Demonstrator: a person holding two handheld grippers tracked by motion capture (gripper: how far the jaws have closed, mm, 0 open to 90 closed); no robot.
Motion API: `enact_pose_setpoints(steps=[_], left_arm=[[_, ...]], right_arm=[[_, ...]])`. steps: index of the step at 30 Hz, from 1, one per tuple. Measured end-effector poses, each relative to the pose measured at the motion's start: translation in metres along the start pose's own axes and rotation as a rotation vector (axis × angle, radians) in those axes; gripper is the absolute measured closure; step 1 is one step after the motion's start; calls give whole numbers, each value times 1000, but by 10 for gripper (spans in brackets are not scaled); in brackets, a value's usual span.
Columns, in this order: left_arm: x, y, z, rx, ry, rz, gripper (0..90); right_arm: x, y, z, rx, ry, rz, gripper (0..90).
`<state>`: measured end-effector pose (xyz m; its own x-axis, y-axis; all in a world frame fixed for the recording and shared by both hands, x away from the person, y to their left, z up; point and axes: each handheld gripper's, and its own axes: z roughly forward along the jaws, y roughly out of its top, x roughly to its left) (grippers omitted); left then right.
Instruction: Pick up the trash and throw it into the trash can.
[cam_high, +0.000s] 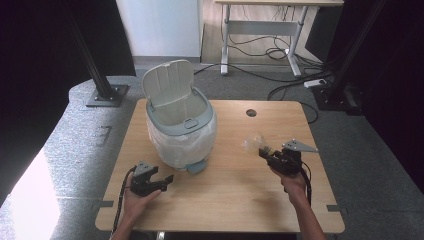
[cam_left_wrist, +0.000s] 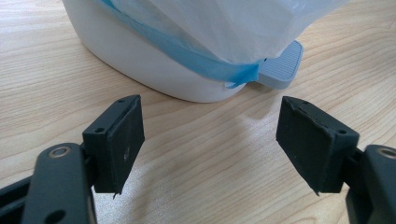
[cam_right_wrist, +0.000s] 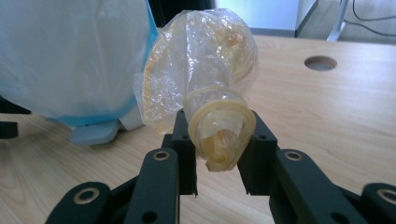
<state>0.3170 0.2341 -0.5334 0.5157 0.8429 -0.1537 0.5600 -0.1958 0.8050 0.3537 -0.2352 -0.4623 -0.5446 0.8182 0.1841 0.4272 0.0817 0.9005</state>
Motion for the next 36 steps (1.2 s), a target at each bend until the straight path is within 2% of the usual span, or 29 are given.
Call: enact_pose_setpoints(steps=[10, 21, 28, 36], left_arm=[[0, 0, 0, 2, -1, -2, 232], [1, 0, 0, -2, -3, -6, 232], [1, 0, 0, -1, -3, -6, 232], [1, 0, 0, 0, -3, -5, 232]], right_arm=[[22, 32, -17, -75, 51, -41, 710], [41, 63, -25, -120, 111, -63, 712], [50, 76, -28, -141, 140, -74, 712], [58, 86, -30, -163, 145, -91, 710]])
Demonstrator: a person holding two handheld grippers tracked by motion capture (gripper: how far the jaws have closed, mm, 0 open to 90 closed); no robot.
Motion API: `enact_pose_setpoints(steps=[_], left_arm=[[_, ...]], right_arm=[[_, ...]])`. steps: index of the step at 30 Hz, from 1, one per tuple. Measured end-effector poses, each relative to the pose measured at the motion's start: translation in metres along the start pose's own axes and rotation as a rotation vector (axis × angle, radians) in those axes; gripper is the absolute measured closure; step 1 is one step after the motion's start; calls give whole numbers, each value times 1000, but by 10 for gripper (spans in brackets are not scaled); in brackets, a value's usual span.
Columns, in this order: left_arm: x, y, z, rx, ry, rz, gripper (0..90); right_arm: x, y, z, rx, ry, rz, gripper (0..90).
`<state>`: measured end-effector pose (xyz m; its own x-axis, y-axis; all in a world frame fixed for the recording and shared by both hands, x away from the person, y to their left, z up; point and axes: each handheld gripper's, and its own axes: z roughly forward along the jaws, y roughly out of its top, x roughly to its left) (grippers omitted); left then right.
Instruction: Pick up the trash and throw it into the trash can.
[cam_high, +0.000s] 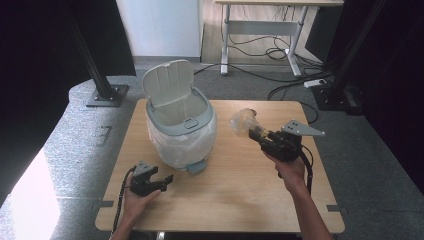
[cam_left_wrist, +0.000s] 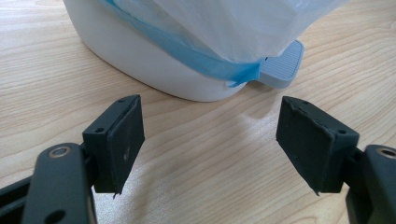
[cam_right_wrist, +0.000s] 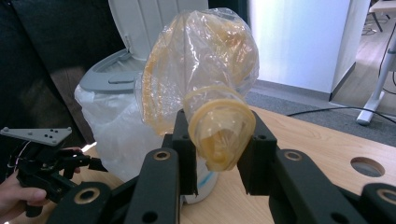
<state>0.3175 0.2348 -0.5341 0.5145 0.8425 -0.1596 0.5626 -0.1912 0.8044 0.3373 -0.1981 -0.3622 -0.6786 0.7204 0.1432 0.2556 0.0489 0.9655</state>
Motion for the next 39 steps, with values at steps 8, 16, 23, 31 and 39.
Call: enact_pose_setpoints(steps=[8, 16, 23, 31, 39], left_arm=[[0, 0, 0, 1, 0, 0, 232], [0, 0, 0, 3, -1, -1, 232], [1, 0, 0, 3, -2, -1, 232], [1, 0, 0, 2, -4, -2, 233], [1, 0, 0, 5, -5, -2, 233]], right_arm=[[5, 9, 2, -8, 11, -11, 710], [10, 17, 5, -12, 19, -21, 710], [15, 24, 8, -19, 25, -32, 708], [18, 30, 11, -25, 31, -36, 708], [23, 39, 15, -27, 35, -50, 708]])
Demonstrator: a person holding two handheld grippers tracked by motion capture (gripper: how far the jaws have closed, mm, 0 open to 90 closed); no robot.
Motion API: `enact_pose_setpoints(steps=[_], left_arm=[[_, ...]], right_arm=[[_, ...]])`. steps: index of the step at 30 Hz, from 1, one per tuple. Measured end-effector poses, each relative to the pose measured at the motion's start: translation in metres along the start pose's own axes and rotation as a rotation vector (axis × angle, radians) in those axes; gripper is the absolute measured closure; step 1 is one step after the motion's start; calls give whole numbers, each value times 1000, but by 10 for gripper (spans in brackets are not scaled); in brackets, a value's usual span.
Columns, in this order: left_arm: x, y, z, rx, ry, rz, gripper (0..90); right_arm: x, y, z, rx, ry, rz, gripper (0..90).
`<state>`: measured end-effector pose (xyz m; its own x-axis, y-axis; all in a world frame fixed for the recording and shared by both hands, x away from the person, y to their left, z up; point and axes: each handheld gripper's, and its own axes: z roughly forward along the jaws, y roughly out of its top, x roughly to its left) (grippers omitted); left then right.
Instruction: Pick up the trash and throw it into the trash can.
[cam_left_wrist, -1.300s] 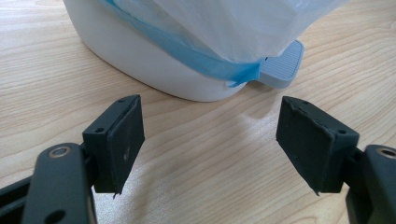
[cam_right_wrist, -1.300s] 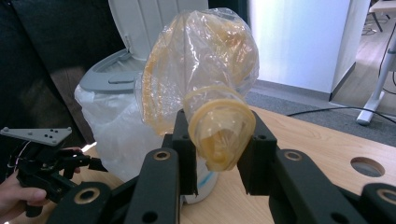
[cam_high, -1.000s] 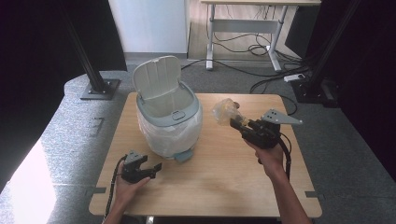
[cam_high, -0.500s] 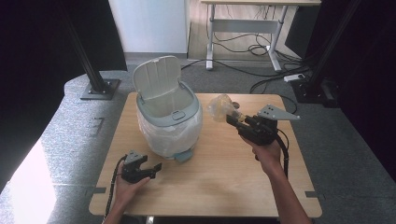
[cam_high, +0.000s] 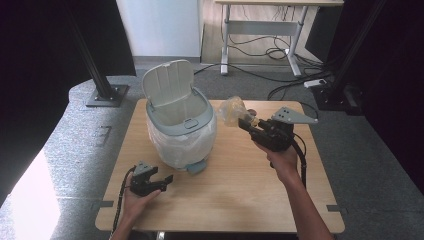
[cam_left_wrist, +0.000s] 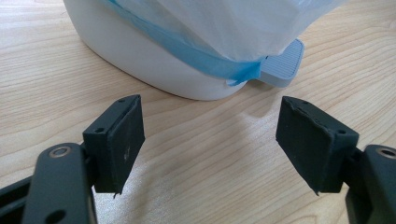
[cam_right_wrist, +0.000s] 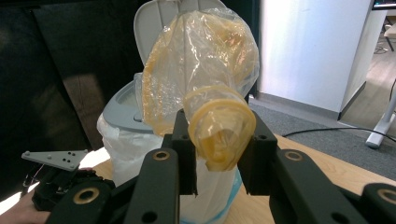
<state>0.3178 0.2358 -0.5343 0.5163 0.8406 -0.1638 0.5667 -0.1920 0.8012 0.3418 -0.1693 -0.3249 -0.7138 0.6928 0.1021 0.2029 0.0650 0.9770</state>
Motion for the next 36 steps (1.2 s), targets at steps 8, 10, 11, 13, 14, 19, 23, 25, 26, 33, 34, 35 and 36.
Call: enact_pose_setpoints(steps=[8, 10, 11, 13, 14, 19, 23, 25, 26, 33, 34, 35, 36], left_arm=[[1, 0, 0, -3, 0, -2, 233], [1, 0, -1, -2, 0, -1, 233], [1, 0, -1, -2, 0, -2, 233], [1, 0, -1, -4, 0, -4, 234], [2, 0, -1, -5, 0, -5, 233], [3, 0, -2, -6, -1, -7, 234], [3, 0, -2, -6, 0, -8, 234], [3, 0, -2, -7, 0, -8, 234], [3, 0, -2, -7, 0, -8, 237], [3, 0, -2, -7, -3, -9, 240], [3, 0, -2, -8, -4, -9, 240], [3, 0, -2, -8, -5, -9, 239], [3, 0, -2, -9, -6, -9, 239]], right_arm=[[6, 7, 8, 2, 9, -15, 707], [6, 8, 10, 4, 10, -17, 707], [7, 8, 12, 4, 11, -19, 707], [8, 10, 15, 9, 15, -19, 708], [8, 10, 16, 10, 15, -20, 707], [11, 14, 23, 12, 30, -19, 707], [13, 16, 28, 11, 40, -9, 706], [14, 17, 31, 12, 44, -9, 706], [14, 17, 32, 14, 44, -9, 706], [17, 20, 41, 13, 57, 1, 703], [17, 20, 42, 15, 56, 0, 702], [18, 21, 44, 14, 57, 0, 702], [18, 21, 45, 17, 58, 0, 701]])
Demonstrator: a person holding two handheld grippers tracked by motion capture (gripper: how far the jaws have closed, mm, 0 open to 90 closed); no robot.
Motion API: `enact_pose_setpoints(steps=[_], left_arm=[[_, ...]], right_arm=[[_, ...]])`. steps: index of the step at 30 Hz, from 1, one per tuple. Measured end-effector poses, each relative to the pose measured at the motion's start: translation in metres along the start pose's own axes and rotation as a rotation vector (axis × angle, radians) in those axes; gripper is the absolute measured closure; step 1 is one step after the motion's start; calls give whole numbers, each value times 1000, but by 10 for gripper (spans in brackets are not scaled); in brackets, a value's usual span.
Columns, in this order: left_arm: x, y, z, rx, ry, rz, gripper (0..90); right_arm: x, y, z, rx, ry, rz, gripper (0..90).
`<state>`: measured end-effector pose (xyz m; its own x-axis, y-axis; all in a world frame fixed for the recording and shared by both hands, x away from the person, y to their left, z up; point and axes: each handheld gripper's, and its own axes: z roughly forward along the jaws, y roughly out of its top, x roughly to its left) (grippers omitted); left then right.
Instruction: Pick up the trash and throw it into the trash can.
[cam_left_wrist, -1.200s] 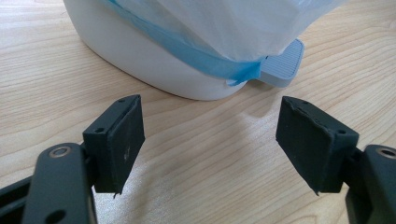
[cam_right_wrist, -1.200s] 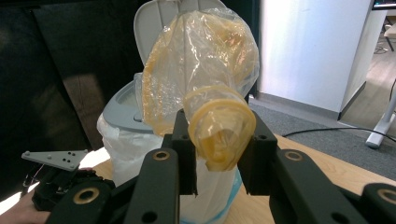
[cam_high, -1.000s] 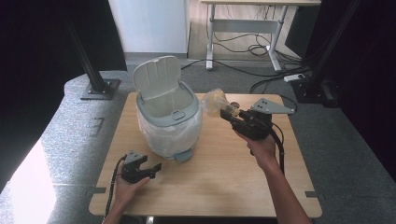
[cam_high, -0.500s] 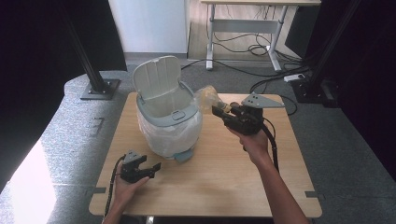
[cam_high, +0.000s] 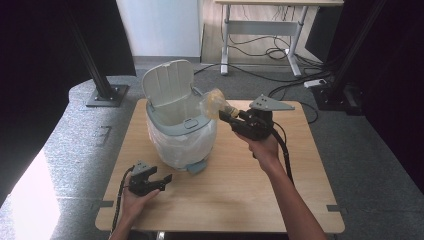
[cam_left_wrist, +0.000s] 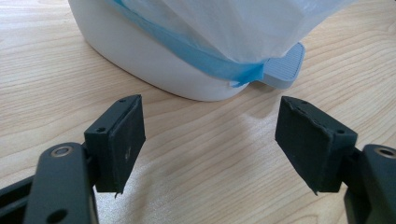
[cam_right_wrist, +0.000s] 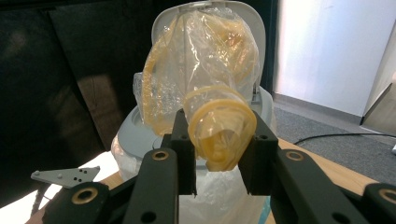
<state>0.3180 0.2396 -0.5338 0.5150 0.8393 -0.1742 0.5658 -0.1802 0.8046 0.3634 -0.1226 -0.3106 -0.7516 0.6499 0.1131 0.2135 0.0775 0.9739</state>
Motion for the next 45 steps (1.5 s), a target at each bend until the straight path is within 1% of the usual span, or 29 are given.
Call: enact_pose_setpoints(steps=[7, 21, 25, 30, 40, 42, 45], left_arm=[[1, 0, 0, -1, -2, -2, 239], [0, 0, -1, -3, -14, 5, 239], [1, 0, 0, -1, -14, 6, 239], [2, 1, -1, -3, -15, 3, 240], [3, 1, -2, -7, -15, 1, 240], [2, 0, -2, -6, -16, 0, 240], [2, 0, -1, -3, -18, 1, 240]], right_arm=[[5, 4, 13, 12, 12, -10, 699], [17, 12, 30, 16, 34, -30, 696], [19, 14, 36, 25, 33, -43, 693], [20, 17, 43, 34, 35, -44, 693], [28, 25, 59, 49, 49, -64, 694], [28, 26, 62, 52, 50, -73, 694], [28, 27, 67, 54, 52, -73, 693]])
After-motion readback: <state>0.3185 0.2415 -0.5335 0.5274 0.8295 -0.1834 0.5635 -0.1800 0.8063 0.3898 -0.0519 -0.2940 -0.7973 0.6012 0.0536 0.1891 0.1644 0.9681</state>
